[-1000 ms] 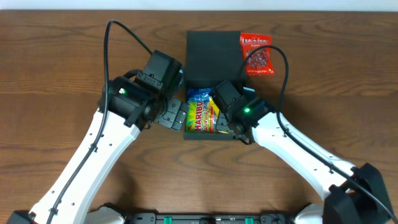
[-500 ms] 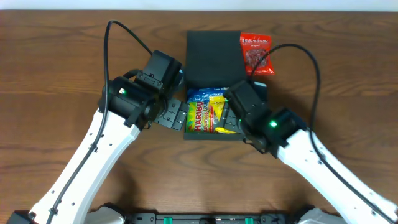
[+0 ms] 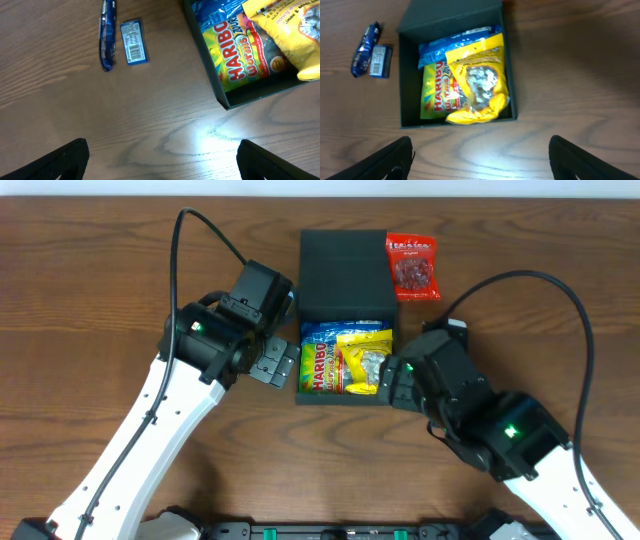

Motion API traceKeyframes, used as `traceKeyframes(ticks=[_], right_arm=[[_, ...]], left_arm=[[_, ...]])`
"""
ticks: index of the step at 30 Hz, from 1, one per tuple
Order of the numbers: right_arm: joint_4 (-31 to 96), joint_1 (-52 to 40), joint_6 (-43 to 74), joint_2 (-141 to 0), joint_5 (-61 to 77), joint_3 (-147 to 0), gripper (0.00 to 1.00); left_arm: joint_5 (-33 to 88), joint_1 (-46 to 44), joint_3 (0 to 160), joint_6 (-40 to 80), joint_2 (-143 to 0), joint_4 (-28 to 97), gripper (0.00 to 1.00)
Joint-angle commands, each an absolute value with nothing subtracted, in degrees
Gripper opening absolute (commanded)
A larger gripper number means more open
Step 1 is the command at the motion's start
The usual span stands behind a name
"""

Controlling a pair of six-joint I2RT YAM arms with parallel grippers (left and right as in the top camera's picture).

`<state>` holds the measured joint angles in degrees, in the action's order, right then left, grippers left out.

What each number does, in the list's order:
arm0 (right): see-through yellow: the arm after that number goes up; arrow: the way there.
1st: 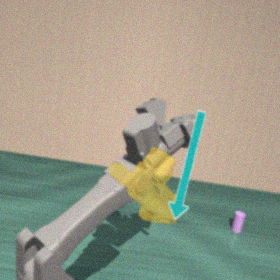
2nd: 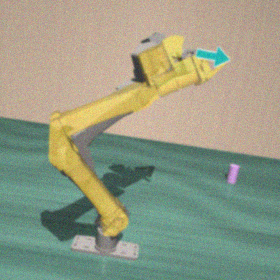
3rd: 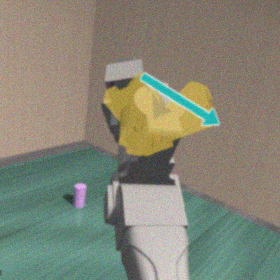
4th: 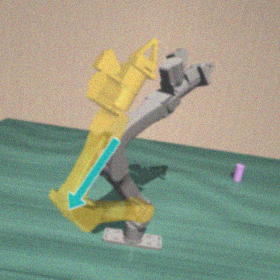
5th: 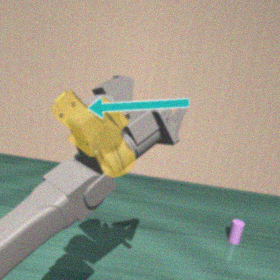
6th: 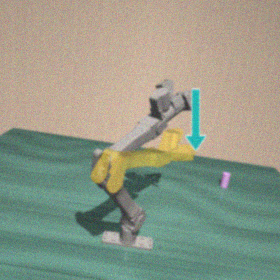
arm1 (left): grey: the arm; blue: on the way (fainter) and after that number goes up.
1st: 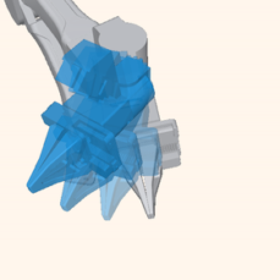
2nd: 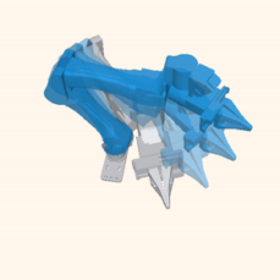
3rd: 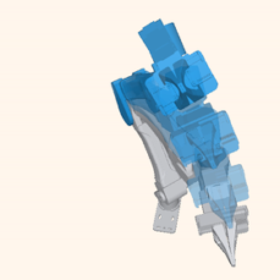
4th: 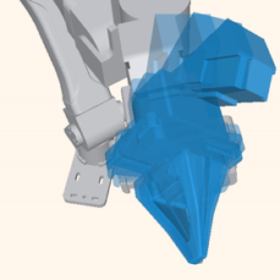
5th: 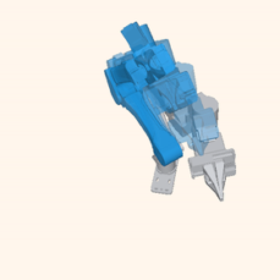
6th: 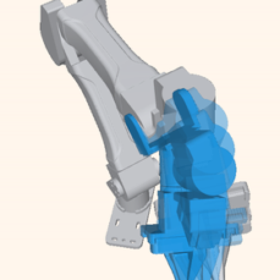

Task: Pack container
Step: 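Open right gripper and withdraw it from the box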

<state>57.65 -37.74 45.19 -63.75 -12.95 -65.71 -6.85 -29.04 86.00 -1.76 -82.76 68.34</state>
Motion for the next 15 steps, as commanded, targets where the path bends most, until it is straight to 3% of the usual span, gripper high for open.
traceKeyframes(ticks=[1,15], right_arm=[[58.94,-38.06,44.03,-62.43,-14.83,-66.02,0.89],[61.47,-36.01,44.05,-61.71,-15.14,-66.0,0.93]], left_arm=[[-7.73,-28.86,86.76,-2.48,-82.74,68.77,0.95],[-0.58,-28.77,86.76,-3.05,-69.78,70.59,0.95]])
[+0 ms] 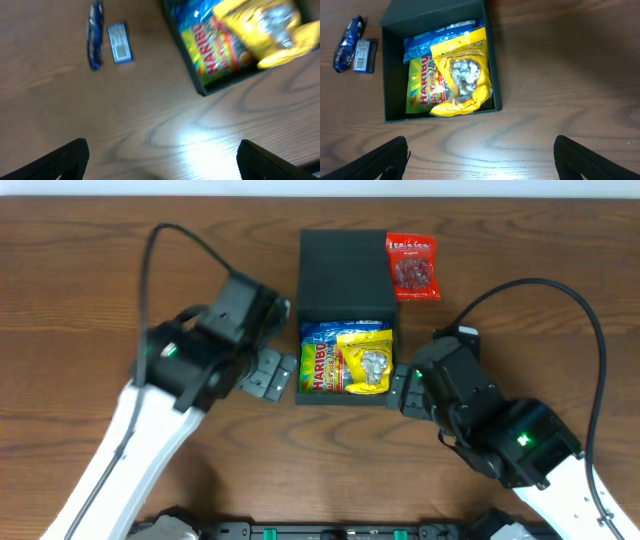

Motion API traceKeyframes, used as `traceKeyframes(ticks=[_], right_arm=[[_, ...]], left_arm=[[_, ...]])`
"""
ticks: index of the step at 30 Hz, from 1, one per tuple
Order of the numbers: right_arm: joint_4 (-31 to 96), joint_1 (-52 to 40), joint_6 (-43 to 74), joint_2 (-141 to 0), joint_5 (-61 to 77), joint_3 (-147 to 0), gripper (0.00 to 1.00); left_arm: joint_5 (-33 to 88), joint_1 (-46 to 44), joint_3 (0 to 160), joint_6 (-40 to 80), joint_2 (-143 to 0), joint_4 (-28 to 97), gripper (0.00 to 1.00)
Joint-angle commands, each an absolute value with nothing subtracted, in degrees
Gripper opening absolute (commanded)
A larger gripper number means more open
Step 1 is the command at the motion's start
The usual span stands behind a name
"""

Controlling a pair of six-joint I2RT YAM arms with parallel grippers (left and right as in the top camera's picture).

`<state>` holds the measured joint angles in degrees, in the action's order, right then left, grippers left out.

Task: Pack container
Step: 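Open right gripper and withdraw it from the box, then reach right gripper to the red HACKS bag and grasp it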

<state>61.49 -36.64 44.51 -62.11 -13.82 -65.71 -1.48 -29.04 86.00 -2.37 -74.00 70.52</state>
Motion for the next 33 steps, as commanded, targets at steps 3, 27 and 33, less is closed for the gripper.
traceKeyframes(ticks=[3,27,33], right_arm=[[61.28,-35.07,44.03,-61.73,-16.71,-66.0,0.96],[27.7,-18.33,24.05,-84.77,-25.47,-66.0,0.99],[16.03,-16.8,19.42,-94.21,-25.45,-66.0,0.99]], left_arm=[[-0.58,-28.77,86.76,-3.03,-65.45,70.83,0.95],[1.1,-28.8,86.74,0.43,-52.84,79.99,0.95],[1.1,-28.8,86.74,0.43,-52.84,79.96,0.95]])
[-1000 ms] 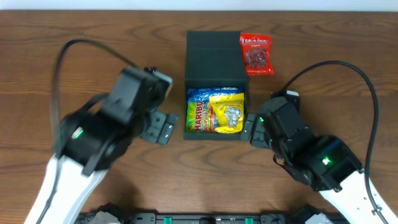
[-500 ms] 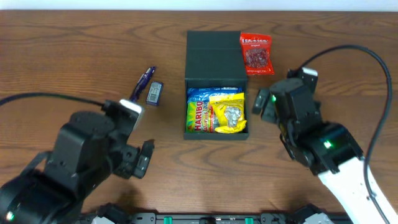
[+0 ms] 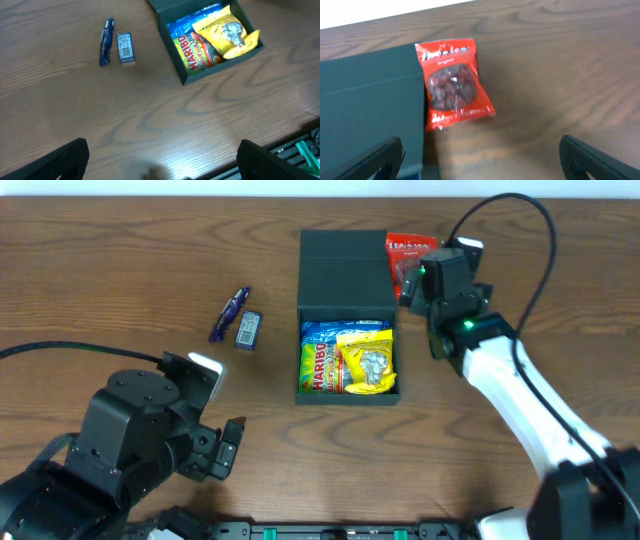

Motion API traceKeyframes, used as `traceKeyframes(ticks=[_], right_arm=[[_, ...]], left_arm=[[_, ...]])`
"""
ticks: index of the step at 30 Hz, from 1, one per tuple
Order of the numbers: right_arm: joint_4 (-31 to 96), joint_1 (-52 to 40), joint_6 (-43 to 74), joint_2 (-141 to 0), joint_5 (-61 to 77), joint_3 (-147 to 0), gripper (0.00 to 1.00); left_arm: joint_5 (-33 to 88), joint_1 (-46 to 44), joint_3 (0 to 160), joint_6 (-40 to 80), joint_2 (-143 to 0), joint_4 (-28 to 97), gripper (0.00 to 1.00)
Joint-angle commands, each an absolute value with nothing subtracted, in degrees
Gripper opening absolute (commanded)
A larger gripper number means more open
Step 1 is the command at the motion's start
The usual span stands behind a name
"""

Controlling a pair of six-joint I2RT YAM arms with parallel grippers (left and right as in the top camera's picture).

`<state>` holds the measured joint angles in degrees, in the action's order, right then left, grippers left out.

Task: Pack container
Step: 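Reach right gripper to the red HACKS bag and grasp it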

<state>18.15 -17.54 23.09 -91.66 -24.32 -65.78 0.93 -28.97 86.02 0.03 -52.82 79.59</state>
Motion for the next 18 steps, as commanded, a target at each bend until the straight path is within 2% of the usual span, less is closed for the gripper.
traceKeyframes(ticks=[1,6,11,18], right_arm=[[14.26,-16.78,18.92,-95.48,-25.47,-66.0,0.99],[3.9,-16.78,16.58,-102.43,-25.47,-66.0,0.98],[-5.76,-16.1,16.62,-109.06,-25.43,-66.0,0.91],[-13.28,-13.61,16.62,-115.81,-23.7,-66.0,0.91]], left_arm=[[1.1,-28.8,86.74,0.43,-52.84,79.96,0.95],[1.1,-28.8,86.74,0.43,-52.84,79.96,0.95],[1.1,-28.8,86.74,0.43,-52.84,79.96,0.95],[1.1,-28.8,86.74,0.43,-52.84,79.96,0.95]])
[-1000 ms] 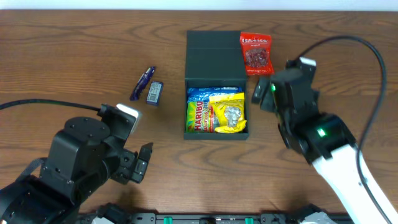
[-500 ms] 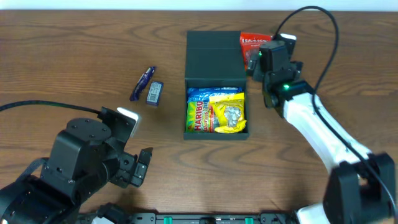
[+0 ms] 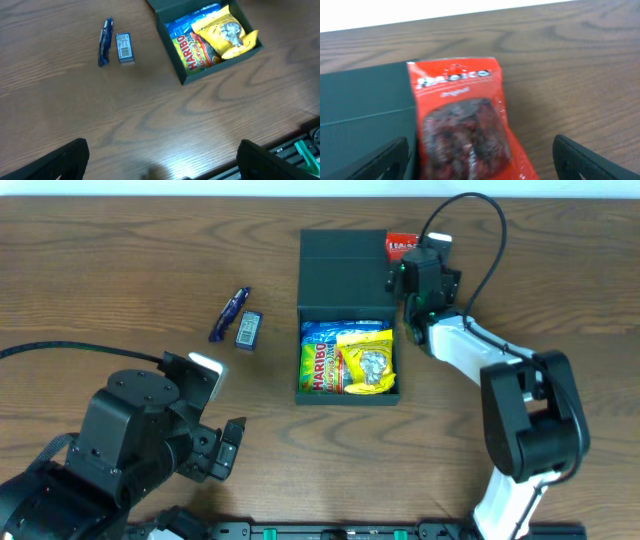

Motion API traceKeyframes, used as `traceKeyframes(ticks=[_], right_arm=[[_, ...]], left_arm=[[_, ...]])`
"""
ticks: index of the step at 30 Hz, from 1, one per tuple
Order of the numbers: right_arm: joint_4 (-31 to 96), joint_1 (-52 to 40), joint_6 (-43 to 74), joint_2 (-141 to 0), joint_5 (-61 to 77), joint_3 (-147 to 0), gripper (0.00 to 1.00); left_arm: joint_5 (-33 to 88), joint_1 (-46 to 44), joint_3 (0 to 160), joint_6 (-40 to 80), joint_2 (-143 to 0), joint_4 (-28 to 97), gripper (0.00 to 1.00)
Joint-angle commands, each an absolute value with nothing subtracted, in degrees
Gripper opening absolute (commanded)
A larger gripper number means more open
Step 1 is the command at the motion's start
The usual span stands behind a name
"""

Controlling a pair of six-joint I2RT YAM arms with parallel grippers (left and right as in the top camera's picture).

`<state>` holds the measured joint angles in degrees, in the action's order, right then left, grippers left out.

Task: Pack container
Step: 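Reach right gripper to the red HACKS bag and grasp it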

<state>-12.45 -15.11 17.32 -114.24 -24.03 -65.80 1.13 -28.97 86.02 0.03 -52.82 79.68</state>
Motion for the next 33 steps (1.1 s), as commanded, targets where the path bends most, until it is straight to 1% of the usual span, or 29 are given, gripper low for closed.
traceKeyframes(ticks=[1,10,14,17,22,23,26,27,28,30,31,33], right_arm=[[-13.63,-13.21,16.64,-116.51,-23.16,-66.0,0.91],[-14.9,-10.41,14.96,-119.07,-14.31,-66.0,0.9],[-14.35,-9.47,14.66,-119.22,-12.23,-66.0,0.85],[-14.22,-8.82,14.48,-119.22,-11.0,-66.0,0.79],[-13.21,-7.86,14.5,-119.22,-8.08,-66.0,0.54],[-12.97,-7.75,14.5,-119.24,-7.88,-66.0,0.53],[-12.51,-7.68,14.48,-119.42,-7.88,-66.0,0.56],[-12.56,-7.68,14.5,-119.52,-7.86,-66.0,0.59],[-12.58,-7.68,14.5,-119.59,-7.86,-66.0,0.64],[-12.62,-7.68,14.5,-119.61,-7.01,-66.0,0.9],[-12.67,-7.68,14.5,-119.61,-6.57,-66.0,0.93],[-13.08,-7.68,14.5,-119.61,-5.69,-66.0,0.95]], left_arm=[[1.1,-28.8,86.74,0.43,-52.84,79.96,0.95],[1.1,-28.8,86.74,0.43,-52.84,79.96,0.95],[1.1,-28.8,86.74,0.43,-52.84,79.96,0.95],[1.1,-28.8,86.74,0.43,-52.84,79.96,0.95],[1.1,-28.8,86.74,0.43,-52.84,79.99,0.95],[1.1,-28.8,86.74,0.43,-52.84,79.96,0.95],[1.1,-28.8,86.74,0.43,-52.84,79.96,0.95],[1.1,-28.8,86.74,0.43,-52.84,79.99,0.95],[1.1,-28.8,86.74,0.43,-52.84,79.96,0.95],[1.1,-28.8,86.74,0.43,-52.84,79.99,0.95],[1.1,-28.8,86.74,0.43,-52.84,79.96,0.95],[1.08,-28.8,86.74,0.43,-52.84,79.96,0.95]])
